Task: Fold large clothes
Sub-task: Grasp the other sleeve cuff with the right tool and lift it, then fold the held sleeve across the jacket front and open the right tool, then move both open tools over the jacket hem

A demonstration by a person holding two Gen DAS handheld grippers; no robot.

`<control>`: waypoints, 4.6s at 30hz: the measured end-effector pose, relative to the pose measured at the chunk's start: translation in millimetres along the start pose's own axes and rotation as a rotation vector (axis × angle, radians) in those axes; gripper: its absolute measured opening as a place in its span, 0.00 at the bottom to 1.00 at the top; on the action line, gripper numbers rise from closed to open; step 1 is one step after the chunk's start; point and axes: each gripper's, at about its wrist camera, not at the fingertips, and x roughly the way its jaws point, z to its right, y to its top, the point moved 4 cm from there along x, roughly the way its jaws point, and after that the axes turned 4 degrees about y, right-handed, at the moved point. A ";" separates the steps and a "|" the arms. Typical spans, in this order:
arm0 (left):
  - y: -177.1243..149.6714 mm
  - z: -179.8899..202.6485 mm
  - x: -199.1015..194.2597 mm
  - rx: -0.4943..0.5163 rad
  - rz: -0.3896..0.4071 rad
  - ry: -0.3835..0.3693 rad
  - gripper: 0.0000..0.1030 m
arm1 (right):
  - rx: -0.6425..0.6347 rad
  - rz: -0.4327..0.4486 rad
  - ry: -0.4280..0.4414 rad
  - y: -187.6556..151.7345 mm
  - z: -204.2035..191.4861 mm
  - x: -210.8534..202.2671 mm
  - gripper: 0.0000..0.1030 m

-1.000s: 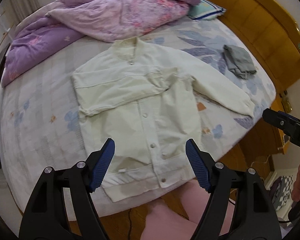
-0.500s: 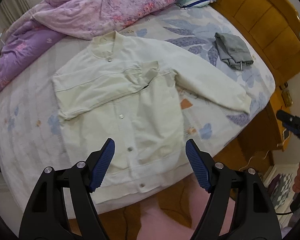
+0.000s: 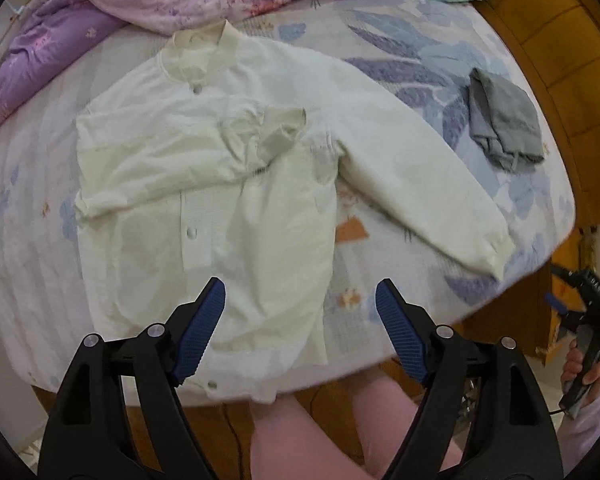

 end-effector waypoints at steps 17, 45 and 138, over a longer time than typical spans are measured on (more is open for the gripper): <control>103.7 9.6 80.8 0.113 0.022 0.125 0.76 | 0.603 0.074 0.172 37.8 97.6 113.5 0.58; 184.3 40.2 272.7 -0.018 -0.061 -0.055 0.22 | -0.317 0.386 0.292 155.4 -161.9 -53.8 0.07; 104.0 -288.5 177.7 -0.309 -0.069 -0.023 0.54 | -0.495 -0.293 -0.222 -44.1 -316.1 250.9 0.78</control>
